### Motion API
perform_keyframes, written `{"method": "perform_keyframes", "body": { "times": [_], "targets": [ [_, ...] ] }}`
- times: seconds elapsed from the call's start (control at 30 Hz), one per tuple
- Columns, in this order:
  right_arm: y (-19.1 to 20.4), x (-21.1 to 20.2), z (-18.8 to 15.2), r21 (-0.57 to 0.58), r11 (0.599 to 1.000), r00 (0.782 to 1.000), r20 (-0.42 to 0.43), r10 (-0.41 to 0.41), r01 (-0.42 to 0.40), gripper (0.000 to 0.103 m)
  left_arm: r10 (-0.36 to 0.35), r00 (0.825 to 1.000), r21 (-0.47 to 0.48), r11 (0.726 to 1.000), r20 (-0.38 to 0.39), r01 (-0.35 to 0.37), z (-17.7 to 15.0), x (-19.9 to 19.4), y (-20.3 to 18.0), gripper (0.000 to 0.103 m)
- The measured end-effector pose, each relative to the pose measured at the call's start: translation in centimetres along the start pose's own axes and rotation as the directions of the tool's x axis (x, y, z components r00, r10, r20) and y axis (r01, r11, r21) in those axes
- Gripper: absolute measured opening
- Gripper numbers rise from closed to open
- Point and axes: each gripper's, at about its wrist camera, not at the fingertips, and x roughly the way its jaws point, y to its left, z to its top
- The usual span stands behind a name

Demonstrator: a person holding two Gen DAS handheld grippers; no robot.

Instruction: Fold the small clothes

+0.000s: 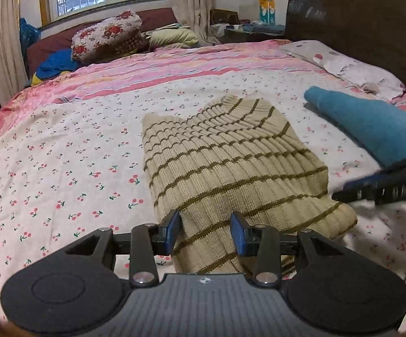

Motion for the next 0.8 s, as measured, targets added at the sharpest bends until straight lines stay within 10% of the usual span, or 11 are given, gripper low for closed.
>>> {"method": "perform_keyframes", "body": {
  "times": [0.3, 0.5, 0.8],
  "targets": [
    [1.2, 1.7, 3.6, 0.038, 0.998, 0.990, 0.133, 0.043, -0.048, 0.050, 0.006, 0.999, -0.108, 0.994, 0.043, -0.001, 4.0, 2.0, 2.3, 0.050],
    [-1.1, 5.9, 3.2, 0.159, 0.983, 0.995, 0.063, 0.080, -0.089, 0.063, -0.040, 0.999, -0.151, 0.988, -0.015, 0.037, 3.1, 4.8, 3.8, 0.063],
    [-3.4, 6.8, 3.0, 0.262, 0.929, 0.965, 0.087, 0.246, -0.260, 0.074, -0.201, 0.979, -0.362, 0.914, -0.018, 0.181, 2.0, 6.6, 7.4, 0.075]
  ]
}}
